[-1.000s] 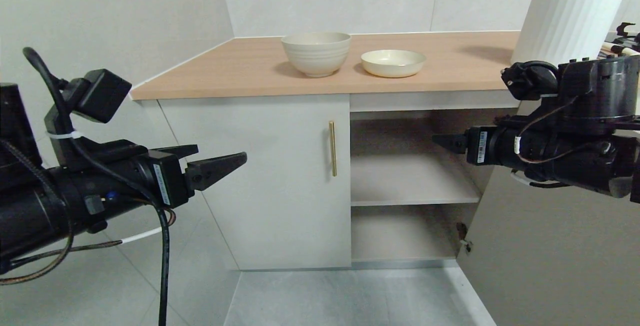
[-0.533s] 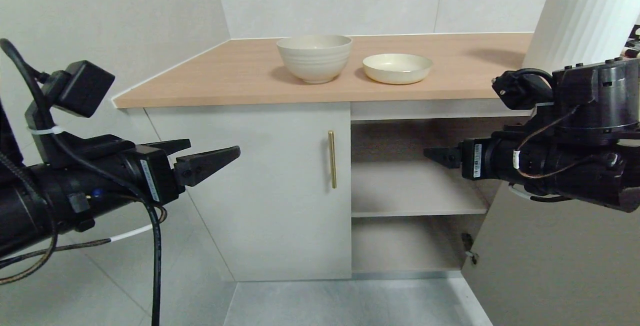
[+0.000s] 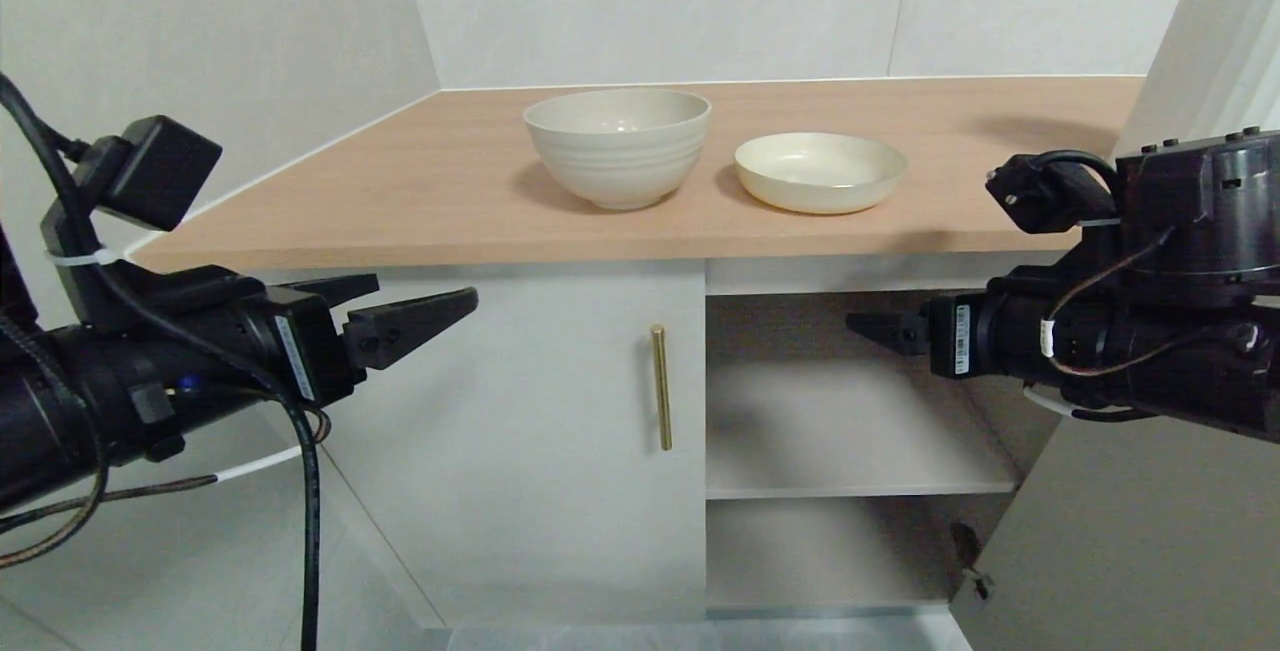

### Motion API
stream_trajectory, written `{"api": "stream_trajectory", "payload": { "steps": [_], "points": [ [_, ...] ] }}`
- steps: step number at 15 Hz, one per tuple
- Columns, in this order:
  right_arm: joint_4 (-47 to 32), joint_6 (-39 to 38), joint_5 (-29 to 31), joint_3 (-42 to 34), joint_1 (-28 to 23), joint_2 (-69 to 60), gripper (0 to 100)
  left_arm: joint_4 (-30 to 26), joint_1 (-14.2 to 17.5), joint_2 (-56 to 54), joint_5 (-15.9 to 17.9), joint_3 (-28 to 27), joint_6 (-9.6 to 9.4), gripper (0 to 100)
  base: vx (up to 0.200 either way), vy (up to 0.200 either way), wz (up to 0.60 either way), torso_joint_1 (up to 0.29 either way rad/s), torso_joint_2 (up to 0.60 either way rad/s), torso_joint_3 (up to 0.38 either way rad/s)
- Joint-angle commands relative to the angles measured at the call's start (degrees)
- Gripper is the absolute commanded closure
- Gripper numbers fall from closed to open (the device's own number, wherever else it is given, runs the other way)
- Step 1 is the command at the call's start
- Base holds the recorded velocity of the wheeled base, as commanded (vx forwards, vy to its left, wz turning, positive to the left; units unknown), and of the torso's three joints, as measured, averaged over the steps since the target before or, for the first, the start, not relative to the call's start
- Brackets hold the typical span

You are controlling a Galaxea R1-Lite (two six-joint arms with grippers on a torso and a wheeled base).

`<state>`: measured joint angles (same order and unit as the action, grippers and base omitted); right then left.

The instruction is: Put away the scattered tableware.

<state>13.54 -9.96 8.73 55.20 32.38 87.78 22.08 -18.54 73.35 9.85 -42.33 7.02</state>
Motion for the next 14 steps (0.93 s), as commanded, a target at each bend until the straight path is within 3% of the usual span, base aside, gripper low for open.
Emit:
{"api": "stream_trajectory", "payload": {
  "steps": [1, 5, 8, 11, 14],
  "points": [
    [-0.01, 0.03, -0.29, -0.53, 0.67, -1.21, 0, -0.1, 0.0, -0.75, 0.08, 0.14, 0.01, 0, 0.0, 0.0, 0.0, 0.0, 0.0, 0.0],
    [-4.14, 0.12, -0.99, -0.53, 4.01, -4.29, 0, -3.36, -0.09, -5.68, 0.78, 0.05, 0.01, 0, 0.0, 0.0, 0.0, 0.0, 0.0, 0.0],
    [-4.23, 0.12, -1.7, -0.71, 4.01, -4.73, 0, -4.24, -0.09, -5.76, 5.62, 0.14, 0.01, 0, 0.0, 0.0, 0.0, 0.0, 0.0, 0.0],
    [-4.23, 0.29, -1.7, -0.97, 4.01, -4.82, 0, -4.24, -0.09, -4.8, 5.71, 0.14, -0.17, 0, 0.0, 0.0, 0.0, 0.007, -0.04, -0.017],
    [-4.23, 1.08, -1.7, -1.15, 4.01, -4.73, 0, -3.88, -0.09, -3.92, 5.71, 0.05, -0.25, 0, 0.0, 0.0, 0.0, 0.059, -0.24, -0.243]
  ]
}}
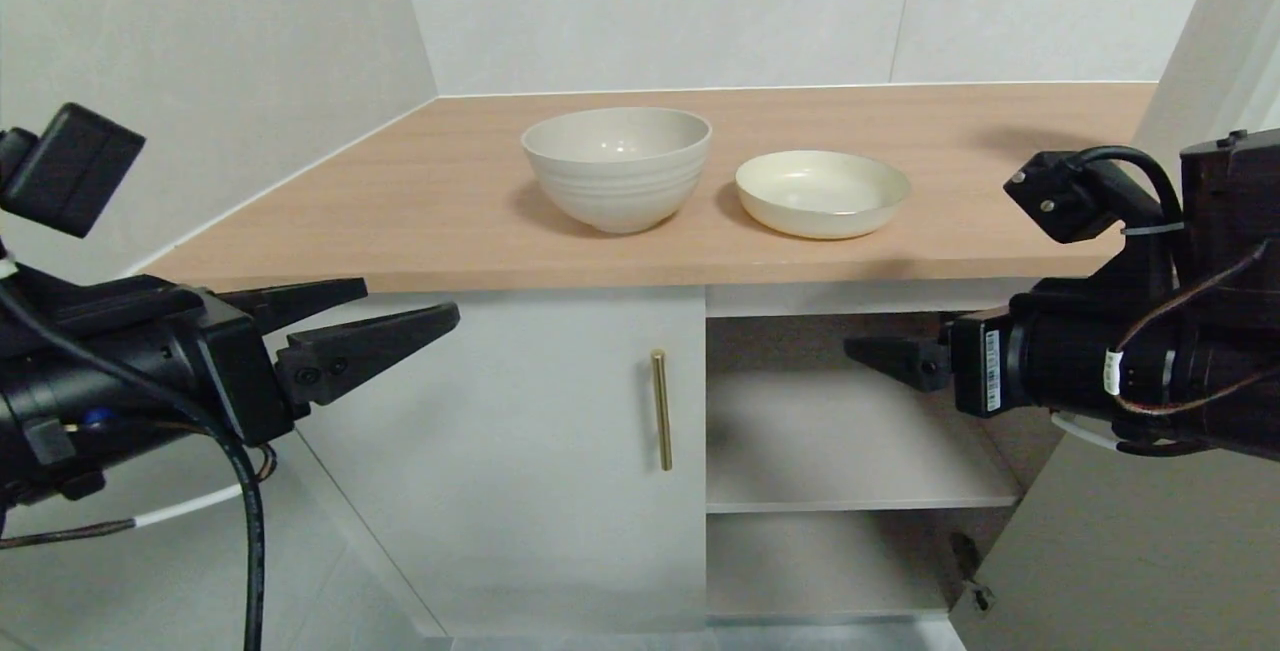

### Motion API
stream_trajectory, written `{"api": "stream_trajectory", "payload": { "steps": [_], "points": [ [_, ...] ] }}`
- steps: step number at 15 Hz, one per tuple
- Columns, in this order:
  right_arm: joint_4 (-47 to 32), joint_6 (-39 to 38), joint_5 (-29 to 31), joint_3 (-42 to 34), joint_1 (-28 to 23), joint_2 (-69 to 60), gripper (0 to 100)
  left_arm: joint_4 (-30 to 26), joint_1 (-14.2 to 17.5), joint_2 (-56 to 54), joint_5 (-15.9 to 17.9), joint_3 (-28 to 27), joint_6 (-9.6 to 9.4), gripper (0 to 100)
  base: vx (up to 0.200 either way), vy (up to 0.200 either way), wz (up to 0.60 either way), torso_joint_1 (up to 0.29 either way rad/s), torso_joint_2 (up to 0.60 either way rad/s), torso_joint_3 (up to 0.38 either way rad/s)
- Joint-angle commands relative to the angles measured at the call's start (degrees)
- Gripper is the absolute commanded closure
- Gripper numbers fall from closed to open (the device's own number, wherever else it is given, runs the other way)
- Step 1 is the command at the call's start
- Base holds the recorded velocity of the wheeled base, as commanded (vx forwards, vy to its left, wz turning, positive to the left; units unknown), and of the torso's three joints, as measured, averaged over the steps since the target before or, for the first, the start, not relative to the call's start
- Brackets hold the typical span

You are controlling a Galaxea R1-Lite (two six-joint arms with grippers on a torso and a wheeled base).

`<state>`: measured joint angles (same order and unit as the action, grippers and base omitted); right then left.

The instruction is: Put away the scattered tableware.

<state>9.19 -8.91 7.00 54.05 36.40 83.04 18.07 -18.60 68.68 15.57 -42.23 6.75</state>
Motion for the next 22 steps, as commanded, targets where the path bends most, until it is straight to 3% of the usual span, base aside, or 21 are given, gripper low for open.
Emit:
{"api": "stream_trajectory", "payload": {
  "steps": [1, 6, 9, 12, 13, 14, 17, 19, 20, 21, 22],
  "points": [
    [0.12, 0.03, 0.03, 0.0, -0.01, -0.07, 0, 0.3, -0.03, 1.19, -0.01, -0.14, 0.01, 0, 0.0, 0.0, 0.0, 0.129, -0.32, -0.3],
    [0.12, 1.18, 0.03, -0.09, -0.1, -0.07, 0, 2.68, -0.47, 2.6, 1.75, -0.84, 0.01, 0, 0.0, 0.0, 0.0, 0.175, -0.52, -0.294],
    [0.12, 1.18, 0.03, -0.09, -0.1, 0.19, 0, -1.72, -3.81, 4.71, 3.24, -4.09, 0.01, 0, 0.0, 0.0, 0.0, 0.183, -0.48, -0.287],
    [0.3, 2.23, 0.03, -0.18, -0.1, 1.24, 0, -3.48, -3.81, 7.87, 2.98, -5.76, 0.1, 0, 0.0, 0.0, 0.0, 0.203, -0.48, -0.282],
    [0.39, 2.32, 0.03, -0.18, -0.1, 1.51, 0, -4.0, -3.81, 8.75, 2.8, -7.25, 0.89, 0, 0.0, 0.0, 0.0, 0.188, -0.44, -0.246],
    [0.48, 2.32, 0.03, -0.26, -0.28, 1.6, 0, -5.23, -3.81, 9.1, 2.71, -8.31, 2.74, 0, 0.0, 0.0, 0.0, 0.1, -0.24, -0.144],
    [0.3, 2.5, -1.2, -0.09, -0.54, 1.68, 0, -14.11, -3.63, 9.45, 2.45, -16.66, 12.93, 0, 0.0, 0.0, 0.0, 0.031, -0.07, -0.044],
    [-2.16, 1.62, -2.34, 3.6, -1.07, 3.53, 0, -18.24, -3.63, 11.47, 2.45, -20.35, 15.92, 0, 0.0, 0.0, 0.0, 0.0, 0.0, 0.0],
    [-6.38, -0.32, -2.34, 6.24, -1.51, 4.23, 0, -18.24, -3.63, 13.32, 2.36, -21.14, 16.8, 0, 0.0, 0.0, 0.0, 0.0, 0.0, 0.0],
    [-11.39, -4.01, -2.25, 10.11, -1.77, 5.55, 0, -18.15, -3.63, 15.52, 1.75, -22.46, 18.82, 0, 0.0, 0.0, 0.0, 0.0, 0.0, 0.0],
    [-15.87, -8.4, -1.99, 14.33, -2.83, 7.66, 0, -18.24, -3.63, 18.51, -0.19, -24.3, 23.31, 0, 0.0, 0.0, 0.0, 0.0, 0.0, 0.0]
  ]
}}
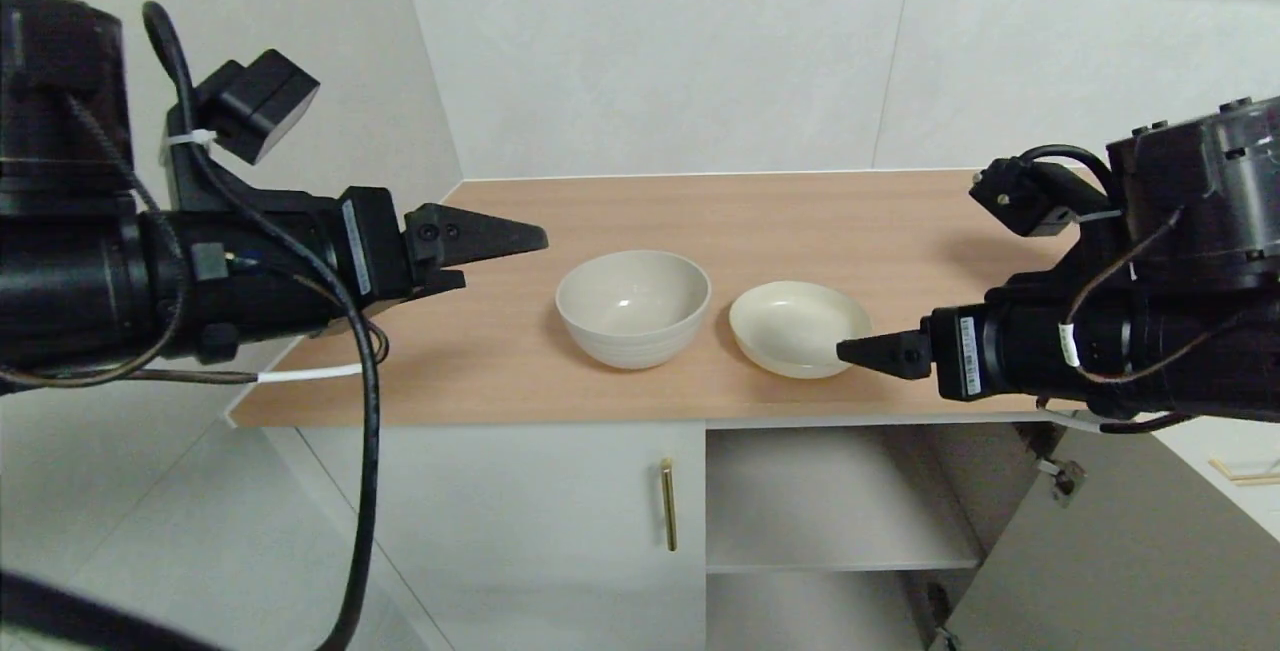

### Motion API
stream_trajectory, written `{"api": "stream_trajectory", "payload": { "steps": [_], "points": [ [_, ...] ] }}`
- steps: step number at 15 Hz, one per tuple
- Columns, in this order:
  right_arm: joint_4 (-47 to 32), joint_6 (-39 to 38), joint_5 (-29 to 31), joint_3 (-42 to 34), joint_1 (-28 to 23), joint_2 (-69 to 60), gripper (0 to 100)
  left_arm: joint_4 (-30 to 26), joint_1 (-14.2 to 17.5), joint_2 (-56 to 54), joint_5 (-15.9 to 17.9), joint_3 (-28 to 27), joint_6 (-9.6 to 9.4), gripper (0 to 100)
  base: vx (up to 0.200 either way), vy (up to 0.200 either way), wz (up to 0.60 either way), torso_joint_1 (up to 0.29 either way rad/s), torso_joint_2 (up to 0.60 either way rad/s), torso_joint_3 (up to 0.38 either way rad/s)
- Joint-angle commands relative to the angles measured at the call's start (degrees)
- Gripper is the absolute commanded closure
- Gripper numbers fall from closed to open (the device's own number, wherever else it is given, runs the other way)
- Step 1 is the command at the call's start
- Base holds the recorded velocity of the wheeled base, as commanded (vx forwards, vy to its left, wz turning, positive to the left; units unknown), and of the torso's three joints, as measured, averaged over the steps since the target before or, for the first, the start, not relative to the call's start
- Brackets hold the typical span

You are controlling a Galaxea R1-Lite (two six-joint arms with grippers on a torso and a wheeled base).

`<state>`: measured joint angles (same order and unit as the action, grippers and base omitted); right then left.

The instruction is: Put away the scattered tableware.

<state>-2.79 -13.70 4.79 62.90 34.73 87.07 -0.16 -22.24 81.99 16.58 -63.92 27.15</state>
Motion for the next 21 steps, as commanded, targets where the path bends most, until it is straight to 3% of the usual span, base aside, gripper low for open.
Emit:
{"api": "stream_trajectory", "payload": {
  "steps": [1, 2, 6, 8, 9, 18, 19, 21],
  "points": [
    [-4.94, -4.67, 0.31, 6.71, -1.77, 4.34, 0, -0.02, -0.09, 6.25, -2.08, -3.32, 4.4, 0, 0.0, 0.0, 0.0, 0.0, 0.0, 0.0],
    [-6.17, -7.48, 1.27, 9.78, -3.88, 7.68, 0, -0.19, -0.09, 10.64, -5.42, -5.87, 7.92, 0, 0.0, 0.0, 0.0, 0.0, 0.0, 0.0],
    [-5.82, -10.12, 7.34, 12.07, -5.11, 11.72, 0, 0.07, -0.18, 18.38, -12.36, -7.89, 8.54, 0, 0.0, 0.0, 0.0, 0.0, 0.0, 0.0],
    [-5.65, -10.2, 7.95, 12.07, -5.11, 11.9, 0, 0.07, -0.97, 22.33, -16.4, -10.26, 11.44, 0, 0.0, 0.0, 0.0, 0.0, 0.0, 0.0],
    [-5.56, -10.2, 8.04, 11.98, -5.11, 11.81, 0, 0.07, -1.14, 23.04, -16.49, -10.7, 12.23, 0, 0.0, 0.0, 0.0, 0.0, 0.0, 0.0],
    [-5.56, -10.12, 8.04, 11.8, -5.11, 11.28, 0, -0.02, -1.32, 23.47, -16.49, -10.53, 12.23, 0, 0.0, 0.0, 0.0, 0.0, 0.0, 0.0],
    [-5.56, -10.12, 8.04, 11.8, -5.11, 11.28, 0, -0.02, -1.41, 23.56, -16.49, -10.53, 12.23, 100, 0.0, 0.0, 0.0, 0.0, 0.0, 0.0],
    [-5.56, -10.12, 8.04, 11.72, -5.11, 11.28, 0, -0.11, -1.67, 23.56, -16.49, -10.44, 12.23, 100, 0.0, 0.0, 0.0, 0.0, 0.0, 0.0]
  ]
}}
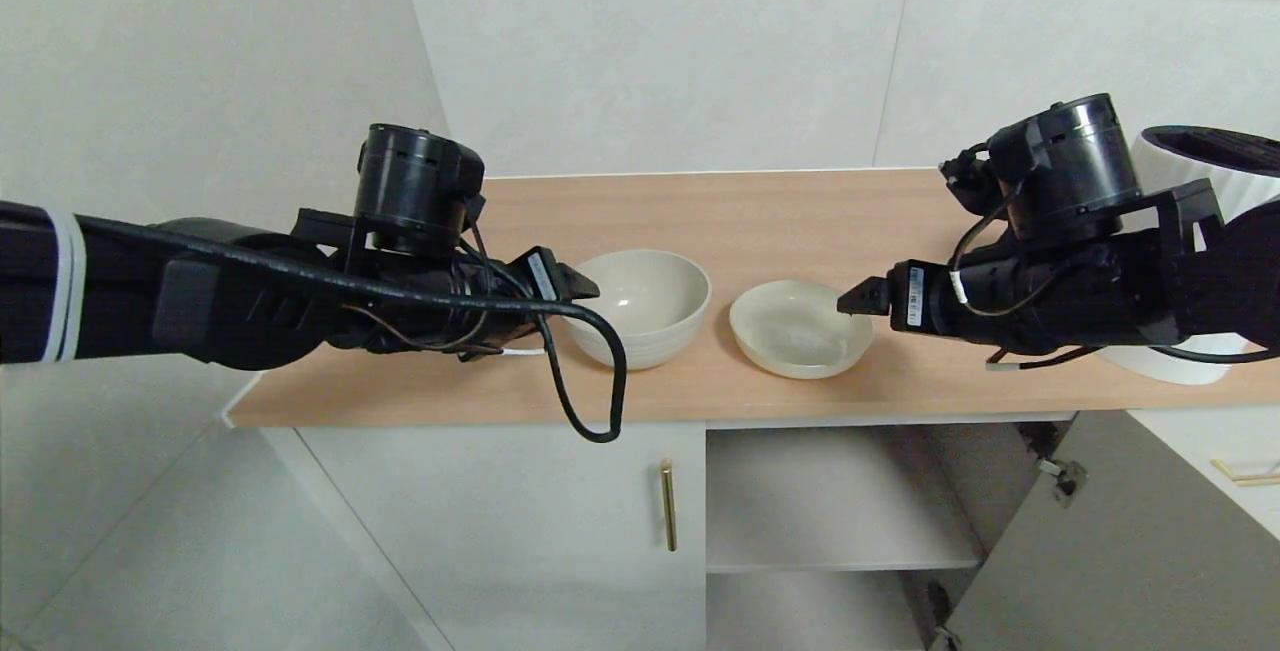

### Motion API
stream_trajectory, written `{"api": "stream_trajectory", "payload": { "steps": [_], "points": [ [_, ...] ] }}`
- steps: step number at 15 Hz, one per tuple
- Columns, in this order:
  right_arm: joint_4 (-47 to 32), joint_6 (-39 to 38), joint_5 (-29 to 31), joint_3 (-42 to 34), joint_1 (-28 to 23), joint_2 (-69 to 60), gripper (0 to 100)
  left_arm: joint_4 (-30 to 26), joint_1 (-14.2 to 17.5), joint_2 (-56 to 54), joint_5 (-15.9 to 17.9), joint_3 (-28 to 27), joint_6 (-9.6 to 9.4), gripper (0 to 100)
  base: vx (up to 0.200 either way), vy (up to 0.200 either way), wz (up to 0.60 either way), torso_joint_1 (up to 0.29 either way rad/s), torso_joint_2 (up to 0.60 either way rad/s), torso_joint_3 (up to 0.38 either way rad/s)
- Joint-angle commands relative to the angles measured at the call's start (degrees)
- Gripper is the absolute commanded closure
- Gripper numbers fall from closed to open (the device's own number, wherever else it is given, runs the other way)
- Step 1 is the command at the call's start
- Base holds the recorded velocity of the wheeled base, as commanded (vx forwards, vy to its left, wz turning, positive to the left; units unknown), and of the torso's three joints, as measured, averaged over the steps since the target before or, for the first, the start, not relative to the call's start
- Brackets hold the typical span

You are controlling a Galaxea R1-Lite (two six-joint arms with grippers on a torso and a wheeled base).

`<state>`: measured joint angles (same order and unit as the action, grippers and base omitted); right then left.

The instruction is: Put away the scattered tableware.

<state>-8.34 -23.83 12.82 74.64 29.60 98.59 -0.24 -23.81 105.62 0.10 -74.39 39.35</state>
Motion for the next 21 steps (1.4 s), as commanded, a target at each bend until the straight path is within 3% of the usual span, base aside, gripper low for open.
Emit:
{"api": "stream_trajectory", "payload": {
  "steps": [1, 8, 15, 21],
  "points": [
    [-0.01, 0.01, 0.01, 0.06, 0.02, -0.24, 0, 0.07, -0.19, -0.15, -0.01, 0.03, 0.02, 100, 0.0, 0.0, 0.0, 0.0, 0.0, 0.0],
    [-0.01, 0.01, 0.71, 0.68, 0.02, 1.08, 0, 0.07, -0.19, -0.94, -0.01, -0.06, 0.11, 100, 0.0, 0.0, 0.0, 0.0, 0.0, 0.0],
    [0.08, -1.66, 11.96, 5.95, 0.11, 10.66, 0, 0.07, -0.1, -1.64, -0.01, -0.14, 0.11, 100, 0.0, 0.0, 0.0, 0.0, 0.0, 0.0],
    [1.04, -1.66, 12.4, 6.04, 0.2, 11.54, 0, 0.07, -0.1, -1.73, -0.01, -0.14, 0.11, 100, 0.0, 0.0, 0.0, 0.0, 0.0, 0.0]
  ]
}}
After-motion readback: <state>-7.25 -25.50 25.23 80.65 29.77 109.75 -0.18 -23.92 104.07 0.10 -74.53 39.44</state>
